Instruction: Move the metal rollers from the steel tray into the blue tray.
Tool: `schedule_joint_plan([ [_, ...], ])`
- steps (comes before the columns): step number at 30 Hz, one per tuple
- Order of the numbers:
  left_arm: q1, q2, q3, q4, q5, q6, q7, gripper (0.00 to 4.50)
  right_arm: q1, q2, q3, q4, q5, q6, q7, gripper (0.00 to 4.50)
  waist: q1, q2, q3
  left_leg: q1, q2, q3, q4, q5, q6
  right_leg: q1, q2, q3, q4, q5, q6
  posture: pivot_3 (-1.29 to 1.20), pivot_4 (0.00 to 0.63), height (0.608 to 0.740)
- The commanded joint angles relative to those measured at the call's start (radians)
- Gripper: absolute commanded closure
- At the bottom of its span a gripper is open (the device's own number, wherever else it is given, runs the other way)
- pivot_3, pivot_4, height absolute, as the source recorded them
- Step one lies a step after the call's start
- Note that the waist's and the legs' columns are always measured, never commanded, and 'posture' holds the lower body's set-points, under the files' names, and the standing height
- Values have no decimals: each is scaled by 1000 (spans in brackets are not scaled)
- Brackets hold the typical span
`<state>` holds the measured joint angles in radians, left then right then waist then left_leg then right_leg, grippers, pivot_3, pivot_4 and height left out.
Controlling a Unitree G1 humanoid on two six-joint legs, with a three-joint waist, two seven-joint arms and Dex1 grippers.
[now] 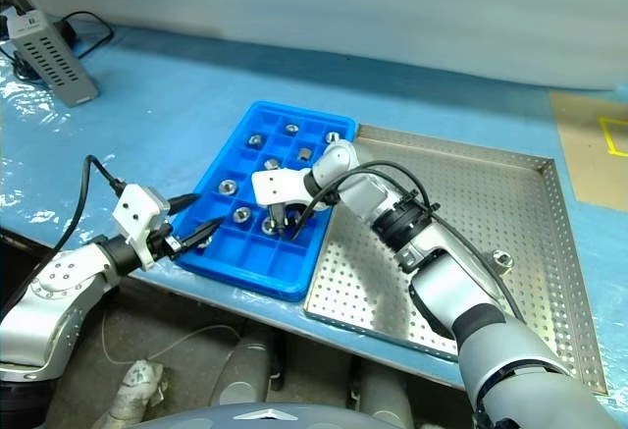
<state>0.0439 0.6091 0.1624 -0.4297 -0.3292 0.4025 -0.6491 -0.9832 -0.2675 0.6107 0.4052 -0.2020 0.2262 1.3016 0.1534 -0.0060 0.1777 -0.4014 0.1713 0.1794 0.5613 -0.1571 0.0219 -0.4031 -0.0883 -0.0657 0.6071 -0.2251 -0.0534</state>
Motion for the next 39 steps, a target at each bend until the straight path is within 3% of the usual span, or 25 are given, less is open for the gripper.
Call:
schedule_joint_plan([
  [1,-9,13,4,-25,0,5,3,1199,20,2,3,-31,-2,13,4,2667,0,0,0,0,0,0,0,0,0,0,0,0,0,0,0,309,150,740],
  [9,-23,18,-2,-40,1,26,8,1199,33,22,13,-1,-20,22,-33,2667,0,0,0,1,0,0,0,0,0,1,0,0,0,0,0,309,150,740],
  [14,-31,18,2,-37,2,32,11,1199,35,22,23,30,-39,-9,-52,4309,0,0,0,2,0,0,0,0,0,2,0,0,1,0,0,313,150,740],
  [15,-32,18,2,-36,4,33,12,1199,35,19,26,36,-45,-19,-54,4473,0,0,-1,3,0,0,0,0,0,2,0,0,1,0,0,312,150,740],
  [39,-62,12,-27,-5,15,20,9,1199,23,-2,-51,-114,68,76,25,4473,0,0,0,6,0,0,0,0,0,5,0,0,0,0,0,289,150,740],
])
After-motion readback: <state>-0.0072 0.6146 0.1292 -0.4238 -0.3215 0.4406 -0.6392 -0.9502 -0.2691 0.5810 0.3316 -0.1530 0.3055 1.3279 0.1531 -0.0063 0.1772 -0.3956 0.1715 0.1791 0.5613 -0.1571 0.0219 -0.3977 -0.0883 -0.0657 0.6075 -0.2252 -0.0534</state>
